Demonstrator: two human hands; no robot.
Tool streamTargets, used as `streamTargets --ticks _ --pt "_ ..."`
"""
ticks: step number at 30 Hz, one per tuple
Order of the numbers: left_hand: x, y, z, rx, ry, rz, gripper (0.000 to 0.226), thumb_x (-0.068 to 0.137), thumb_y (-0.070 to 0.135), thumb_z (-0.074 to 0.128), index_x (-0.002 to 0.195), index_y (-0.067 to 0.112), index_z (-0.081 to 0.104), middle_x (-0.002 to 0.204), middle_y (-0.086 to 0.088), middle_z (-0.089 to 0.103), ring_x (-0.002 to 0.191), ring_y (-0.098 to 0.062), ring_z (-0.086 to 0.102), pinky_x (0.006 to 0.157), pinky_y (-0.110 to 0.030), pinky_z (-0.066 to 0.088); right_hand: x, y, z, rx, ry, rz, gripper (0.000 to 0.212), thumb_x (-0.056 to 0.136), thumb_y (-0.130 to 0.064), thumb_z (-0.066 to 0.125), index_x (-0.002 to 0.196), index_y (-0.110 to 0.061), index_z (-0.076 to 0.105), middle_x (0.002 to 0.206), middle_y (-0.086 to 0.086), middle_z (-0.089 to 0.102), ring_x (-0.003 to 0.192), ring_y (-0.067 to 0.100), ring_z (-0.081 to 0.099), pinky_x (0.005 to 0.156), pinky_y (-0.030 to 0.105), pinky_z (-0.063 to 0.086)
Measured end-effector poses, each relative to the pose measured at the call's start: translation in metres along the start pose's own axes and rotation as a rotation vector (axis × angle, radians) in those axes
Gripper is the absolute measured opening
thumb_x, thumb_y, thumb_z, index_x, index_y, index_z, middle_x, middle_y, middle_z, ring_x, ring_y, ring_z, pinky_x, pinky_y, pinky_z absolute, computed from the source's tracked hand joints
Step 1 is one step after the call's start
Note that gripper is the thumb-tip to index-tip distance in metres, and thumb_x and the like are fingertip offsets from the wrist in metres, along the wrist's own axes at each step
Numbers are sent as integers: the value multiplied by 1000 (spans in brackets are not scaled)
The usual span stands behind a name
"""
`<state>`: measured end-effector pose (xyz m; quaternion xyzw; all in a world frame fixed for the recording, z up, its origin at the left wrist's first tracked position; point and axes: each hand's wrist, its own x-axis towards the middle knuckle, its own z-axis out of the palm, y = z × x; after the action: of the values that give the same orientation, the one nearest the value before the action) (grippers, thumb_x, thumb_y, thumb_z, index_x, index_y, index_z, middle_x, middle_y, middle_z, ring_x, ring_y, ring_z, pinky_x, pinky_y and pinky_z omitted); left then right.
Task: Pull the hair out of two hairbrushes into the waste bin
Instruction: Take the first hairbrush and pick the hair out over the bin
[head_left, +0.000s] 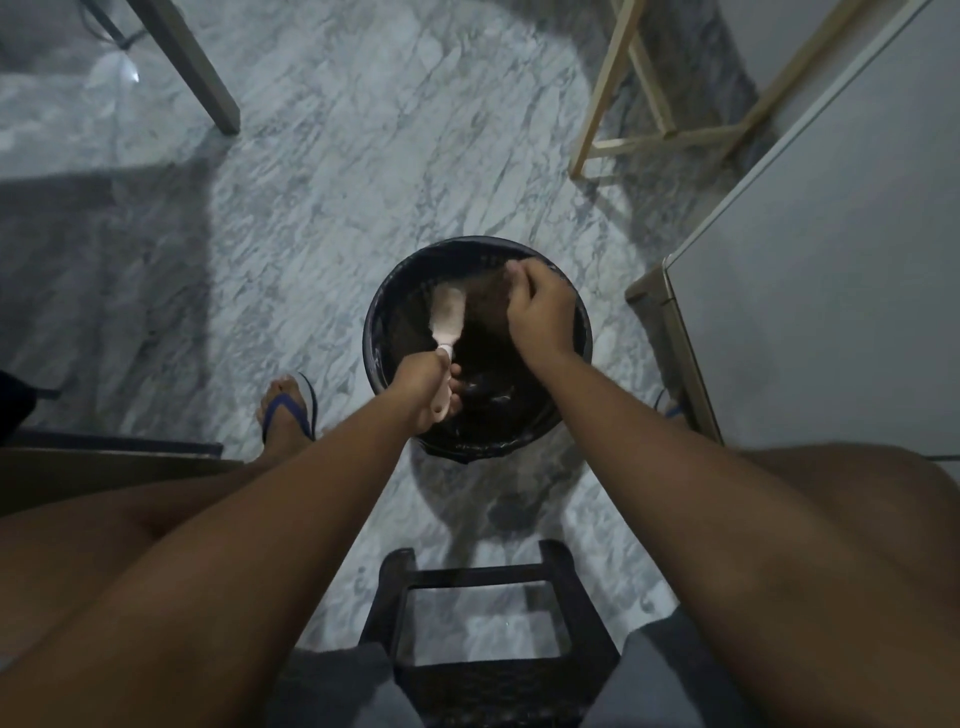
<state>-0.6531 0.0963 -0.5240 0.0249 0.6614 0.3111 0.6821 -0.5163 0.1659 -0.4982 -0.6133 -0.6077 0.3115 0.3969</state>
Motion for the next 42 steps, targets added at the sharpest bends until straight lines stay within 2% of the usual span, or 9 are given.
streamTargets --ticks 8,10,13,16,19,23,28,36,42 --pt "11 5 -10 -151 104 -32 25 102 23 33 82 16 46 70 2 39 53 -10 34 38 -17 33 14 -20 -20 125 385 -47 27 103 -12 42 84 -1 57 68 5 57 61 16 51 57 30 43" --pt "10 5 -13 -117 69 -19 24 102 27 38 84 17 50 72 3 44 54 -10 37 41 -21 33 8 -10 -19 54 228 41 28 104 -15 41 87 -1 57 72 6 60 65 18 55 63 38 48" --pt "4 4 -14 -76 -2 -20 22 101 28 40 92 16 56 77 2 49 56 -10 42 44 -24 35 1 11 -17 -251 -316 324 25 97 -15 49 115 0 59 110 18 66 100 31 63 84 28 49" --pt "-1 2 -11 -30 -56 -5 21 100 29 40 99 18 58 82 4 52 59 -10 44 44 -21 37 -7 21 -9 -503 -669 540 70 90 -17 56 149 5 26 144 28 42 127 41 49 103 36 45" --pt "-4 1 -10 -11 -75 18 28 100 31 43 112 12 60 89 2 58 64 -11 48 44 -21 40 -13 15 0 -316 -454 327 65 96 -24 54 153 -5 28 147 24 43 134 37 44 113 39 34" --pt "-16 -1 -11 -78 -185 30 29 103 23 40 129 17 53 103 -2 66 69 -13 55 54 -28 44 -13 5 8 -110 -306 116 60 89 -47 65 141 -20 52 124 10 59 103 18 62 95 28 48" --pt "-19 -3 -12 -229 -357 -26 36 104 16 39 137 23 50 115 -5 66 86 -18 67 62 -33 54 -10 3 10 -99 -255 34 23 85 -25 75 104 -12 78 99 5 73 82 6 63 72 3 46" --pt "-13 -10 -13 -250 -278 -43 36 105 14 35 140 14 45 110 -5 67 71 -13 59 55 -28 54 10 2 -4 23 -77 27 13 91 -18 66 91 -11 77 82 -4 73 77 9 68 76 33 59" --pt "-6 -13 -16 -267 -134 -11 37 106 18 36 141 12 42 108 -6 67 69 -13 56 49 -24 50 22 -6 -16 86 350 -16 18 99 -18 54 94 -3 63 87 7 65 80 22 61 67 41 55"
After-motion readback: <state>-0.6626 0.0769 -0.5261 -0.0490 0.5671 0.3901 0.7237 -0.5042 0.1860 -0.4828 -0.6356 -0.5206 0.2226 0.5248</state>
